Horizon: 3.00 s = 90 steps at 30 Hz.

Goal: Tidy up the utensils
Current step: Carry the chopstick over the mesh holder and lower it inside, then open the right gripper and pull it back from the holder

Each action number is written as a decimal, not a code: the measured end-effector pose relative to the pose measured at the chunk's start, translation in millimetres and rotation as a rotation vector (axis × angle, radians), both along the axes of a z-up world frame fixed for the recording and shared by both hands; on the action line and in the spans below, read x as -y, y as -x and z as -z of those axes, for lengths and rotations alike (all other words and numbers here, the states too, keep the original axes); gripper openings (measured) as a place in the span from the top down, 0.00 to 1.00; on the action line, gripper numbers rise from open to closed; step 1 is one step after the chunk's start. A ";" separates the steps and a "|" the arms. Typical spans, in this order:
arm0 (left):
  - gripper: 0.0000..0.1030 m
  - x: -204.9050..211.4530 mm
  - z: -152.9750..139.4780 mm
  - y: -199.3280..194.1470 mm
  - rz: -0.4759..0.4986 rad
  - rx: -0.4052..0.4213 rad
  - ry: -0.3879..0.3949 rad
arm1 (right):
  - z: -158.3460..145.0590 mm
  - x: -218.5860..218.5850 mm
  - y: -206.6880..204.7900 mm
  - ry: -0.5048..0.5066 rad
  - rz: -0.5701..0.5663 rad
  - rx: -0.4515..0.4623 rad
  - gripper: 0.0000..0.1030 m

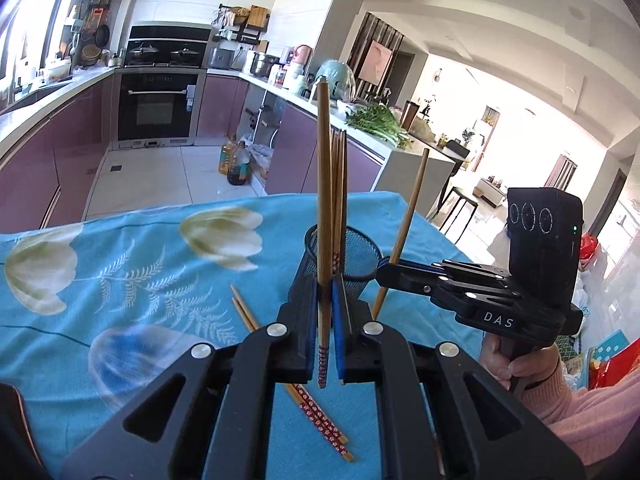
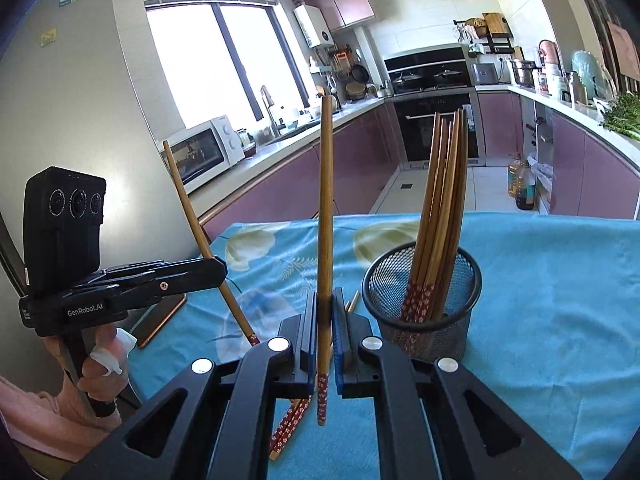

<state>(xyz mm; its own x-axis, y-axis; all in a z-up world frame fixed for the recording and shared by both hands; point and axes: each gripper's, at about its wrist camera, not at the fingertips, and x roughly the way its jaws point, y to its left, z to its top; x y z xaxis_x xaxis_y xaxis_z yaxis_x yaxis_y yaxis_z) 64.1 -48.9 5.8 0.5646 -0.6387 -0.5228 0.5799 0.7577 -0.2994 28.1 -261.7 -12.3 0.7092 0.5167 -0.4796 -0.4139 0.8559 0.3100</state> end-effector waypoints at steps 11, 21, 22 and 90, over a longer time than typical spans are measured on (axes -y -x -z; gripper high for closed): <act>0.93 19.3 -31.5 -14.6 0.022 0.071 0.040 | -30.1 15.2 -2.8 0.005 0.040 0.090 0.94; 0.93 36.4 -57.7 -29.0 0.035 0.140 0.056 | -53.9 26.6 -9.2 0.003 0.068 0.157 0.94; 0.93 37.8 -59.2 -30.8 0.035 0.144 0.057 | -55.2 27.0 -9.6 0.003 0.071 0.161 0.94; 0.72 51.3 0.6 -47.3 -0.014 0.063 -0.104 | -4.1 20.9 -44.7 0.029 0.061 -0.007 0.80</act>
<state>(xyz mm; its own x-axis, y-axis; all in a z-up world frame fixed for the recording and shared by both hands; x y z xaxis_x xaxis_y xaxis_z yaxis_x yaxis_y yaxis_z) 111.4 -100.2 5.2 0.6068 -0.5748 -0.5490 0.5841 0.7909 -0.1825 72.8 -282.5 -8.3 0.7359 0.4584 -0.4984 -0.3585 0.8882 0.2874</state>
